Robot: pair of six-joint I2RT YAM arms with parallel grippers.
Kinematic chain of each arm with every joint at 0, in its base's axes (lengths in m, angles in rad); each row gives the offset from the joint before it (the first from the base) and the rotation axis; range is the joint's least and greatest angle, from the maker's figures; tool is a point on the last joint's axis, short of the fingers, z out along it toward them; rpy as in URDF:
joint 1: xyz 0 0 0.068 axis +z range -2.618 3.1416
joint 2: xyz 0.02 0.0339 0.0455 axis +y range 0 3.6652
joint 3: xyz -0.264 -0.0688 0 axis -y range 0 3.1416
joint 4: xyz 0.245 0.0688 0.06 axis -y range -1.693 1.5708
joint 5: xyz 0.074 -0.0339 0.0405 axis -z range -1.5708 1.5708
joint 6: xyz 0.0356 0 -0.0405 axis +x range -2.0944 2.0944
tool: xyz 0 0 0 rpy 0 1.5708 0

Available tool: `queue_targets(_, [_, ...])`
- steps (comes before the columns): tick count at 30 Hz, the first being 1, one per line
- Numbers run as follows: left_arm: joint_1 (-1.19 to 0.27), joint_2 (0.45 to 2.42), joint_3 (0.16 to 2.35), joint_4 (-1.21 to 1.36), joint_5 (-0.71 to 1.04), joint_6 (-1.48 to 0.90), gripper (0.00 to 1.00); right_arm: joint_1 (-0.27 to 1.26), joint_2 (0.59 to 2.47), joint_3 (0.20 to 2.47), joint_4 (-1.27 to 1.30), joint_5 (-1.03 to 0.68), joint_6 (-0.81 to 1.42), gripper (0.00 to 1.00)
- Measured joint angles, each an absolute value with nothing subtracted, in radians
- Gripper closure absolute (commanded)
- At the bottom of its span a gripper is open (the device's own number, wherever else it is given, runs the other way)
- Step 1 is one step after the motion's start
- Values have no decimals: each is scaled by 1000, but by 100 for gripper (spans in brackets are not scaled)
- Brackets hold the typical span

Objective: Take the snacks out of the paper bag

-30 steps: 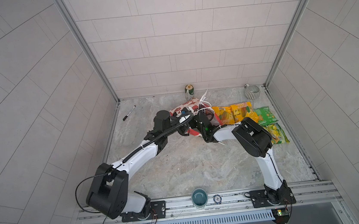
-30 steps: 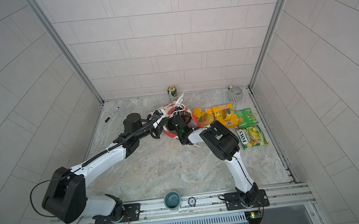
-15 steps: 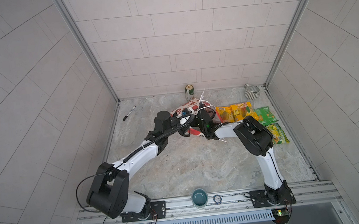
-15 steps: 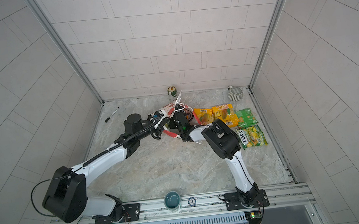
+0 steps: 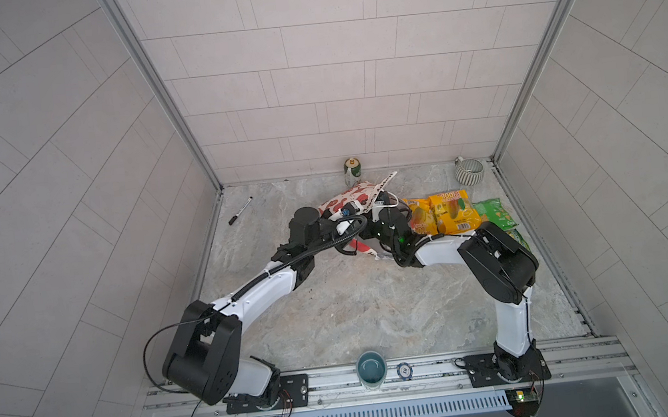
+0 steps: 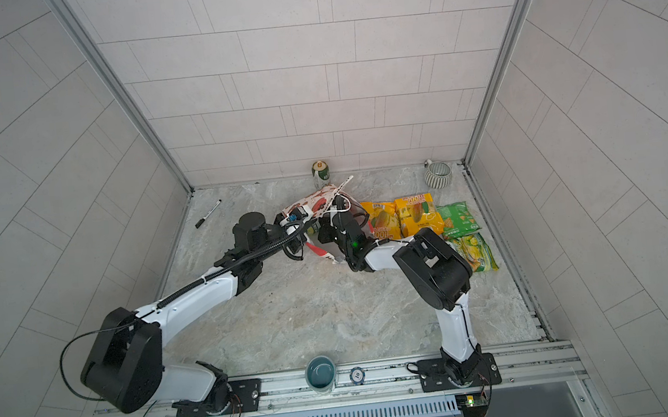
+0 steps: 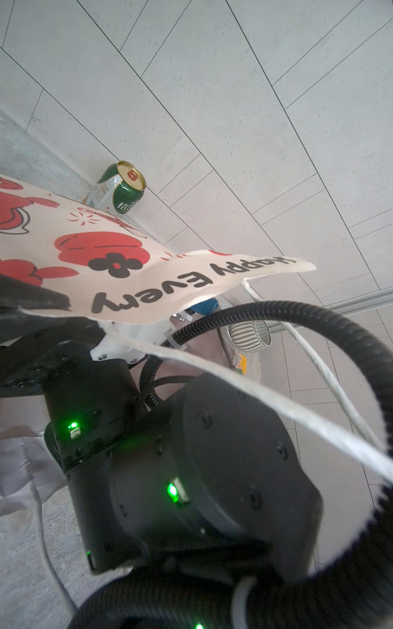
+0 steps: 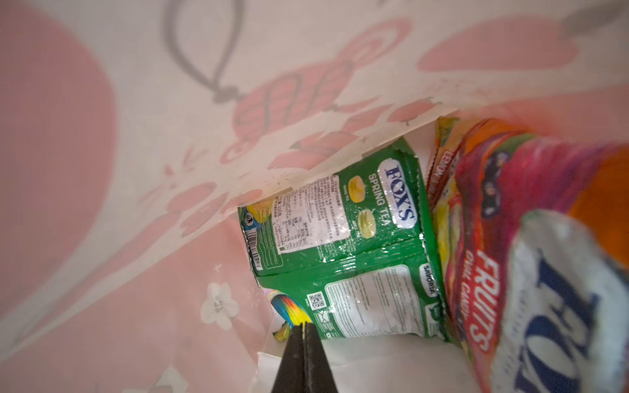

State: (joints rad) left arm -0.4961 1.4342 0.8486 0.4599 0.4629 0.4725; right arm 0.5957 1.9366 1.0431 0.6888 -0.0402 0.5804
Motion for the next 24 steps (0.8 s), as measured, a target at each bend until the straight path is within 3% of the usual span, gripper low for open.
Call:
queue_targets(10, [-498,1434,849,459,452,484,100,597,1794,971,622,-17,532,99])
queue_targets(13, [-498,1434,849,457,448,484,100,597,1712,958,570,6,510,76])
queue_targets(16, [-498,1434,849,456,447,484,100,598,1646,960,510,47,477,66])
queue_targets(24, [-498,1434,849,455,447,484,100,598,1616,964,361,179,451,54])
